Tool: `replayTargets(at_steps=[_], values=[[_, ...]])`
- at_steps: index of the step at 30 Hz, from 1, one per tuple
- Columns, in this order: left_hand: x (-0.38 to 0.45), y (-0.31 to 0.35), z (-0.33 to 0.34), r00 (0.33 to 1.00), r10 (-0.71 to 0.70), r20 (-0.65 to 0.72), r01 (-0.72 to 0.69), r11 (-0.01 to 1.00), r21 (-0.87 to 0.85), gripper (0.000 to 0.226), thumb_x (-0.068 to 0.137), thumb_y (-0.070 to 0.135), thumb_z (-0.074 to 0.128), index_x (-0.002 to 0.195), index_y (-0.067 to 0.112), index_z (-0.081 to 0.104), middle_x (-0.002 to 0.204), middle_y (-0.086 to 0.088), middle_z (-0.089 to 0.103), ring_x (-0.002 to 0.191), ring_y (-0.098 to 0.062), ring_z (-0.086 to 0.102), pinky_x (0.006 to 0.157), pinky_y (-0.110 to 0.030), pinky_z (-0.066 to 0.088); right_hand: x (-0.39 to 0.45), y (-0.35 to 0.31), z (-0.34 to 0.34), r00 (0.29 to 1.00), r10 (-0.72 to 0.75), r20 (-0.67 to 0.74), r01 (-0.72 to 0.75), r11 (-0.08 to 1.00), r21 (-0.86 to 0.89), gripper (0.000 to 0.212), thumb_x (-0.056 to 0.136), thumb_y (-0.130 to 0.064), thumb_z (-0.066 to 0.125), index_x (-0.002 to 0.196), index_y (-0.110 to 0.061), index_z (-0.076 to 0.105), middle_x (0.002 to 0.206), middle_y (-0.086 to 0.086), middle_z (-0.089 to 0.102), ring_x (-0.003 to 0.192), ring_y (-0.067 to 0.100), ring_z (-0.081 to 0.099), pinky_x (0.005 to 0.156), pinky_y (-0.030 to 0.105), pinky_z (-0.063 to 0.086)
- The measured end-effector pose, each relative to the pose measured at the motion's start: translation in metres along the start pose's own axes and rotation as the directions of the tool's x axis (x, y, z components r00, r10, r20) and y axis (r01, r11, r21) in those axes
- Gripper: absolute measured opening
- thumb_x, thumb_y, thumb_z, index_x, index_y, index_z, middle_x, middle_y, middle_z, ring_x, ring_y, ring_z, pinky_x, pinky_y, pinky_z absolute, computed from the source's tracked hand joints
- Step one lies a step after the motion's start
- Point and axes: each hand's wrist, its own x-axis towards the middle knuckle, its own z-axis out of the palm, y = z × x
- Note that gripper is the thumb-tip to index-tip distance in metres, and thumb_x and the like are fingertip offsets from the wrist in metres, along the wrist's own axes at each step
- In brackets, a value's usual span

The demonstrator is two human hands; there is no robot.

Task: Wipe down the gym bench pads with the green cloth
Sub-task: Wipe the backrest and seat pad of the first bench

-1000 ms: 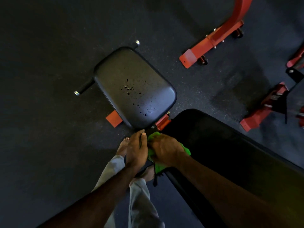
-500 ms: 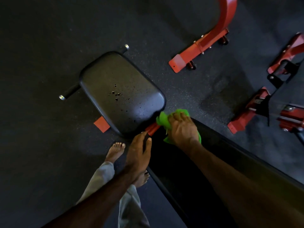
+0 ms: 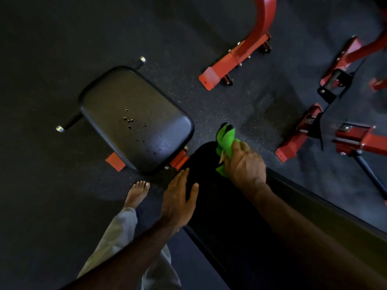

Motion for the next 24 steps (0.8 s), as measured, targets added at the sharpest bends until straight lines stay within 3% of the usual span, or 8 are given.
replayTargets(at_steps=[3, 7, 9, 14, 16, 19, 22, 24], values=[[0.001, 0.003, 0.002, 0.998, 0.064, -0.023, -0.064, 0.998, -0.013, 0.076, 0.093, 0.059, 0.032, 0.153, 0.015, 0.047, 0.157, -0.006, 0.048, 0.146, -0.020, 0.041, 0.116, -0.023, 0.025, -0.024, 0.015, 0.010, 0.973, -0.229, -0.023, 0.228, 0.973, -0.043, 0.058, 0.091, -0.038, 0.068, 0.143, -0.015, 0.056, 0.144, 0.017, 0.059, 0.126, 0.042, 0.061, 0.103, 0.048, 0.050], [0.005, 0.012, 0.002, 0.994, 0.100, -0.038, -0.102, 0.994, -0.034, 0.069, 0.098, 0.059, 0.034, 0.153, 0.020, 0.047, 0.157, 0.000, 0.047, 0.146, -0.014, 0.040, 0.116, -0.024, 0.027, -0.022, 0.041, -0.020, 0.988, 0.139, -0.074, -0.137, 0.990, 0.026, 0.039, 0.099, -0.053, 0.056, 0.113, -0.017, 0.062, 0.105, 0.012, 0.070, 0.095, 0.036, 0.068, 0.087, 0.043, 0.048], [0.006, 0.020, 0.004, 0.991, 0.128, -0.028, -0.129, 0.991, -0.047, 0.071, 0.097, 0.063, 0.032, 0.153, 0.022, 0.047, 0.158, 0.001, 0.047, 0.146, -0.013, 0.039, 0.117, -0.026, 0.028, -0.029, 0.040, -0.024, 0.985, 0.140, -0.101, -0.143, 0.990, -0.021, 0.042, 0.098, -0.056, 0.054, 0.102, -0.015, 0.062, 0.096, 0.014, 0.069, 0.094, 0.038, 0.066, 0.085, 0.044, 0.047], [0.003, 0.059, 0.021, 0.979, 0.204, 0.010, -0.204, 0.978, -0.046, 0.068, 0.097, 0.062, 0.033, 0.152, 0.025, 0.049, 0.158, 0.004, 0.047, 0.146, -0.012, 0.039, 0.118, -0.026, 0.027, -0.033, 0.043, -0.035, 0.995, 0.060, 0.074, -0.064, 0.997, 0.043, 0.050, 0.104, -0.055, 0.044, 0.145, -0.026, 0.049, 0.120, 0.011, 0.060, 0.106, 0.035, 0.064, 0.082, 0.040, 0.046], [0.002, 0.078, 0.027, 0.969, 0.245, 0.013, -0.244, 0.969, -0.039, 0.069, 0.096, 0.062, 0.033, 0.151, 0.024, 0.050, 0.157, 0.004, 0.048, 0.145, -0.012, 0.040, 0.116, -0.023, 0.025, -0.040, 0.049, -0.039, 0.997, 0.045, 0.058, -0.046, 0.999, 0.024, 0.044, 0.107, -0.046, 0.042, 0.148, -0.032, 0.046, 0.124, 0.009, 0.058, 0.108, 0.033, 0.065, 0.083, 0.039, 0.047], [-0.001, 0.102, 0.035, 0.941, 0.330, 0.074, -0.330, 0.944, -0.013, 0.072, 0.095, 0.063, 0.031, 0.151, 0.022, 0.050, 0.156, 0.002, 0.048, 0.145, -0.014, 0.041, 0.119, -0.026, 0.027, -0.068, 0.062, -0.043, 0.993, 0.091, -0.069, -0.091, 0.996, -0.006, 0.030, 0.105, -0.039, 0.047, 0.124, -0.021, 0.060, 0.116, 0.008, 0.063, 0.100, 0.032, 0.068, 0.080, 0.038, 0.048], [-0.009, 0.118, 0.046, 0.919, 0.384, 0.092, -0.385, 0.923, 0.002, 0.072, 0.097, 0.060, 0.033, 0.149, 0.015, 0.053, 0.154, -0.004, 0.052, 0.144, -0.020, 0.046, 0.119, -0.032, 0.031, -0.094, 0.081, -0.049, 0.965, 0.178, -0.192, -0.186, 0.982, -0.025, 0.025, 0.089, -0.042, 0.071, 0.091, -0.017, 0.067, 0.086, 0.007, 0.067, 0.075, 0.030, 0.068, 0.072, 0.039, 0.053], [-0.021, 0.134, 0.055, 0.897, 0.427, 0.113, -0.432, 0.901, 0.025, 0.071, 0.097, 0.059, 0.034, 0.147, 0.012, 0.054, 0.152, -0.006, 0.054, 0.142, -0.022, 0.048, 0.118, -0.031, 0.032, -0.118, 0.099, -0.058, 0.948, 0.225, -0.223, -0.234, 0.972, -0.013, 0.027, 0.087, -0.045, 0.071, 0.087, -0.019, 0.068, 0.082, 0.005, 0.067, 0.072, 0.027, 0.067, 0.074, 0.039, 0.054]])
